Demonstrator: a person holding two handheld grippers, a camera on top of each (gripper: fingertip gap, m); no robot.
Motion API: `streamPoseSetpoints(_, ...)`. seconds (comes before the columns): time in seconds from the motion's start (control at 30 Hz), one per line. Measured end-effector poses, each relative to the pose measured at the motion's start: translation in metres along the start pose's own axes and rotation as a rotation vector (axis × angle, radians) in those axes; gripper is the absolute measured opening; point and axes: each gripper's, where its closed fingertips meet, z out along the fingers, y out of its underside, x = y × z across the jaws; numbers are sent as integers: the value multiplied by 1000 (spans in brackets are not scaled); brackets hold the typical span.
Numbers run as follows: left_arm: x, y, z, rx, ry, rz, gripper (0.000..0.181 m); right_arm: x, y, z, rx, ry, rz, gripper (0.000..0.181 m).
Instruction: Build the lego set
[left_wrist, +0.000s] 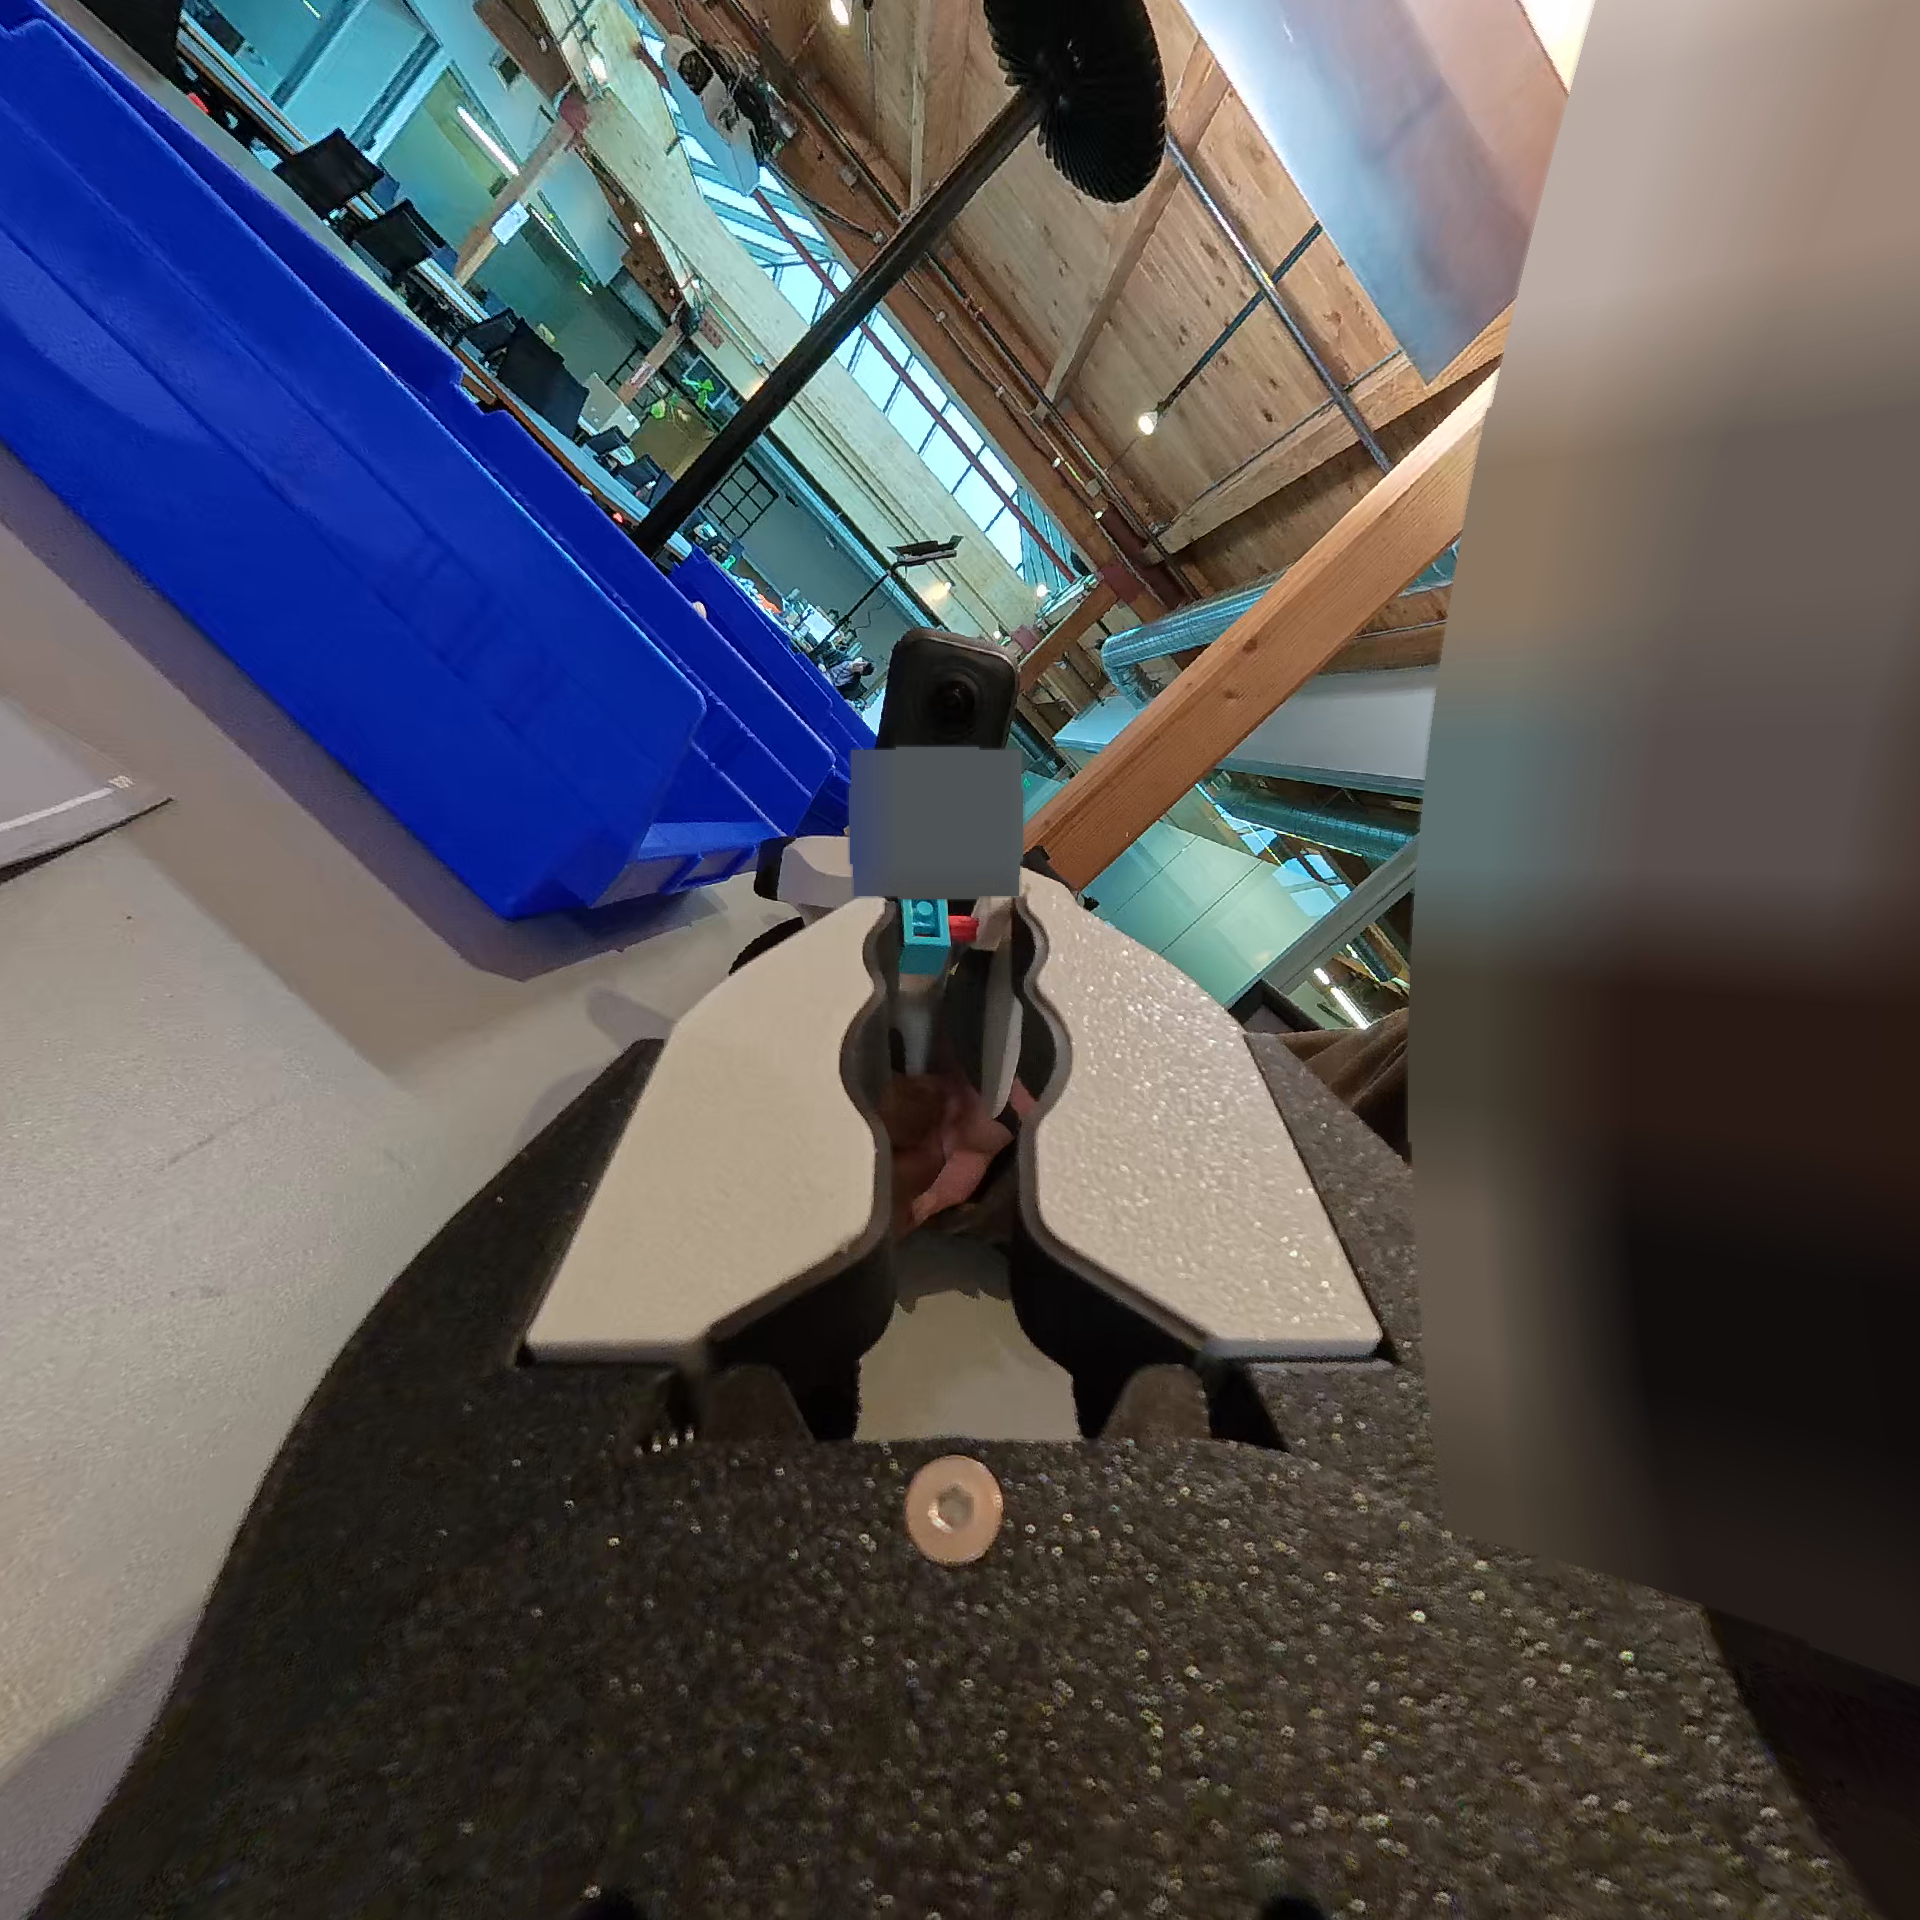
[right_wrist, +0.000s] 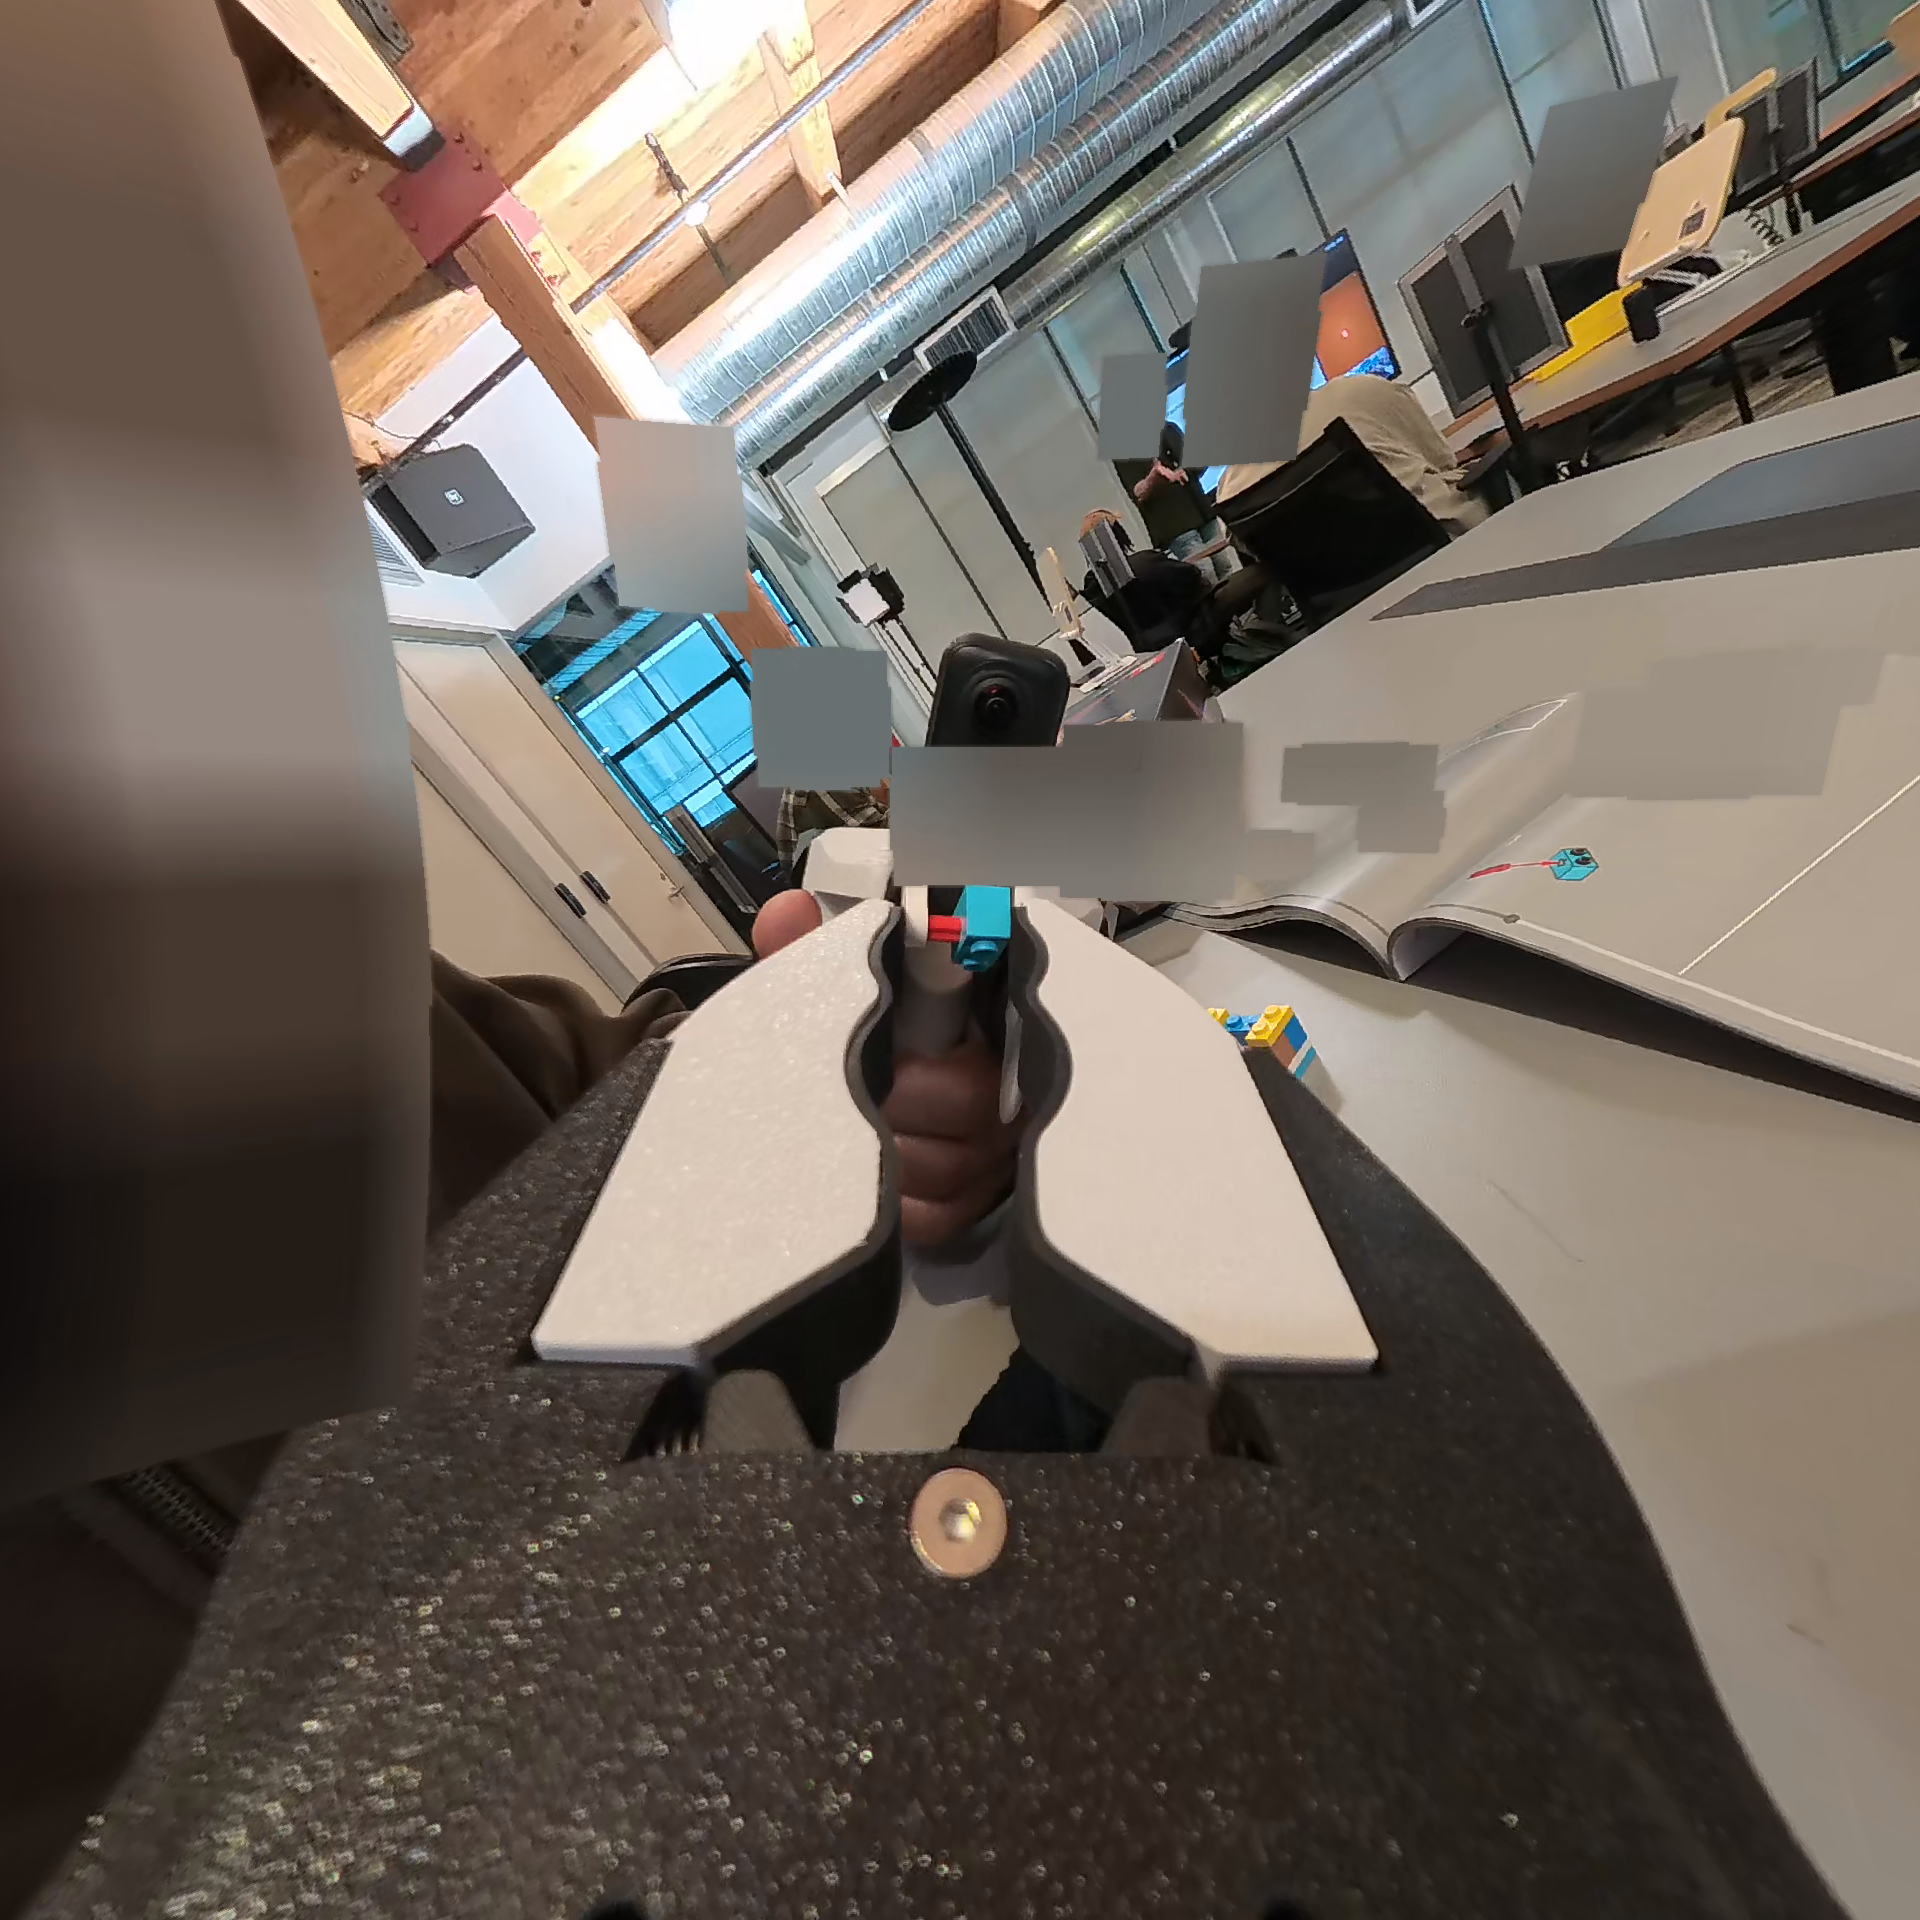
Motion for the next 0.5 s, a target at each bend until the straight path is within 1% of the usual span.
streamPoseSetpoints(0.1, -1, 0, 0, 0, -5, -1, 20, 1, 0, 0, 1, 7, 1, 19)
streamPoseSetpoints(0.23, -3, 2, 1, -8, -20, 4, 26, 2, -1, 0, 13, 14, 9, 19)
streamPoseSetpoints(0.43, -4, 1, 2, 6, -29, 1, 24, 2, -1, 0, 21, 19, 10, 19)
streamPoseSetpoints(0.5, -4, 0, 1, 16, -22, -5, 20, 3, -1, 0, 20, 27, 7, 19)
